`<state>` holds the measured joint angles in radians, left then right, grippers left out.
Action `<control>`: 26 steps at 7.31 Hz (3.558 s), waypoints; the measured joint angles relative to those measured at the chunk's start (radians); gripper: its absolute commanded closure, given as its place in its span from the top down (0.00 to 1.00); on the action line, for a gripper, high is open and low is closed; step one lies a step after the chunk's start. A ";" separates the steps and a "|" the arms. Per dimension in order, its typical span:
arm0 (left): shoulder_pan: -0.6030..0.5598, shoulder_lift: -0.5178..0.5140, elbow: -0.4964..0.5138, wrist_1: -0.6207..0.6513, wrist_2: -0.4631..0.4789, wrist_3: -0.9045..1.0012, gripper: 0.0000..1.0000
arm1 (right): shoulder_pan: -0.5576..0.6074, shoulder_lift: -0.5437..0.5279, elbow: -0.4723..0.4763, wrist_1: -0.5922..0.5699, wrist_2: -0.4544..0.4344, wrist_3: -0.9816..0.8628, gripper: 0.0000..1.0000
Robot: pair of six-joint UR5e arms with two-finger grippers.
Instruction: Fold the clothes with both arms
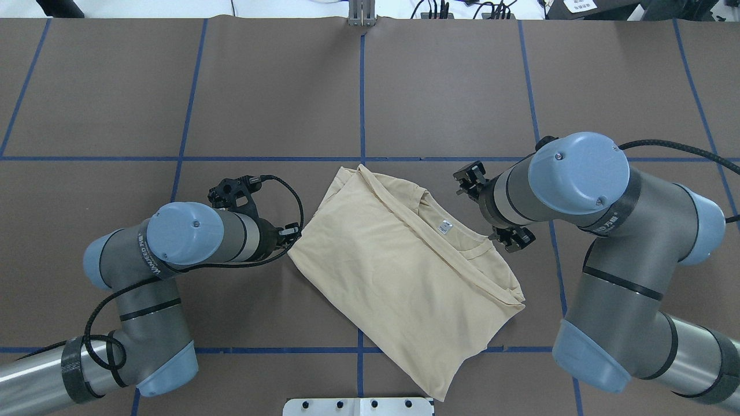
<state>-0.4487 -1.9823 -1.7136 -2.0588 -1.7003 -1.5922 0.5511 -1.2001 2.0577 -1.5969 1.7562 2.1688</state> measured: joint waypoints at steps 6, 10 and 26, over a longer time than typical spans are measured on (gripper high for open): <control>-0.286 -0.211 0.325 -0.137 -0.004 0.248 0.04 | -0.001 0.002 -0.020 0.014 -0.002 -0.015 1.00; -0.357 -0.229 0.353 -0.227 -0.006 0.258 0.52 | -0.048 0.014 -0.100 0.236 -0.017 -0.016 1.00; -0.405 0.137 -0.023 -0.222 -0.246 0.456 0.50 | -0.259 0.491 -0.480 -0.214 -0.018 -1.176 0.00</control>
<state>-0.8535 -1.8453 -1.7365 -2.2808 -1.9461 -1.1363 0.2918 -0.7089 1.5775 -1.8112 1.7386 0.9930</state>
